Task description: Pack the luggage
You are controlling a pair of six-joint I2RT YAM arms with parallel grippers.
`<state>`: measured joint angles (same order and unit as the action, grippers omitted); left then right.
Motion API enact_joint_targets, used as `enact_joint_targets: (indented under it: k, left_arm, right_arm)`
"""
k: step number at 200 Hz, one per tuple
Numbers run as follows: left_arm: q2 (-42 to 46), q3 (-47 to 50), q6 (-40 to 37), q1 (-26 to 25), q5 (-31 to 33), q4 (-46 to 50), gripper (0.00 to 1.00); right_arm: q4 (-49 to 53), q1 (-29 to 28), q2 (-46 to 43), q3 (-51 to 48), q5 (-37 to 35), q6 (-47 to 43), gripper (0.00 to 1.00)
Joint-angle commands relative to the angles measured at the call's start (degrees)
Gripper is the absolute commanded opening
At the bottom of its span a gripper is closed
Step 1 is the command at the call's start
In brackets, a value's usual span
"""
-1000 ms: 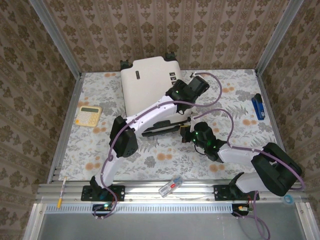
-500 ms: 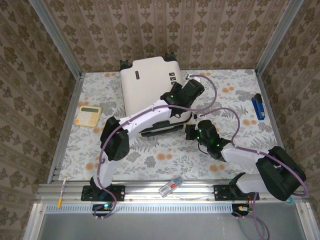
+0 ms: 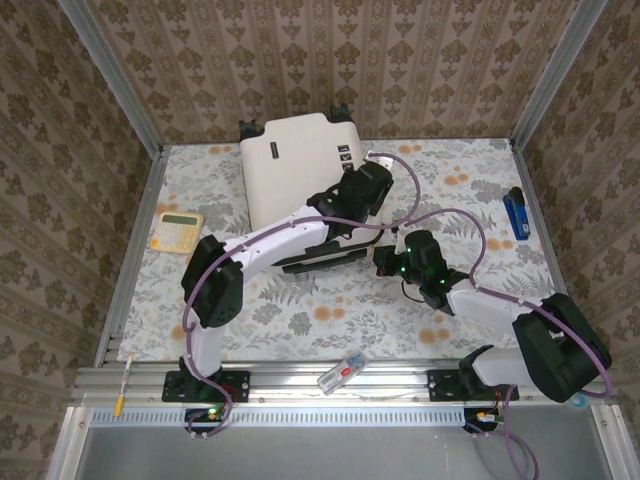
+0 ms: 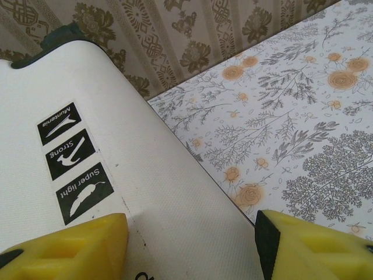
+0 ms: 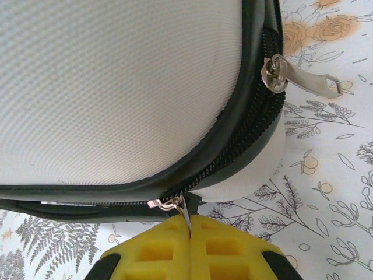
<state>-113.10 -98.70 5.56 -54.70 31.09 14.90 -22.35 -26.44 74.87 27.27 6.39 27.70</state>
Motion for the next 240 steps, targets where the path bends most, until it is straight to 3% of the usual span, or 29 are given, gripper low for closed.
enact_joint_targets:
  k: [1, 24, 51, 95, 122, 161, 210, 240]
  left_arm:
    - [-2.98, 5.39, -4.73, 2.67, 1.97, 20.40, 0.60]
    - [-3.00, 4.90, -4.86, 2.74, 1.09, 19.78, 0.60]
    - [-3.01, 4.33, -4.87, 2.37, 0.90, 19.39, 0.59]
    - [-2.83, 5.58, -3.64, 2.34, 1.16, 18.56, 0.59]
    - [-2.48, 7.59, -3.41, 2.45, 0.90, 17.44, 0.59]
    - [-2.22, 8.56, -3.69, 2.55, 1.23, 17.26, 0.58]
    - [0.13, 7.48, -6.21, 1.87, -1.41, 16.18, 0.62]
    - [0.21, 2.87, -7.24, 2.12, -1.69, 18.24, 0.69]
  right_arm:
    - [-6.05, 3.35, 1.76, -0.10, -4.35, 0.95, 0.00]
    - [-8.22, 2.66, 3.13, -0.27, 0.04, -0.78, 0.00]
    - [-3.29, 3.12, 3.44, 0.51, -8.16, 2.93, 0.00]
    - [-6.33, 4.42, 2.25, -3.07, -22.60, 21.37, 0.00]
    - [-1.83, 6.88, -1.02, -0.73, -26.65, 20.98, 0.00]
    - [-2.18, 9.85, -0.67, 3.13, -20.14, 14.41, 0.00]
    - [-11.99, 8.20, 1.07, 0.22, 0.54, -0.83, 0.00]
    - [-13.57, 5.40, 1.63, -2.88, 7.30, -5.06, 0.31]
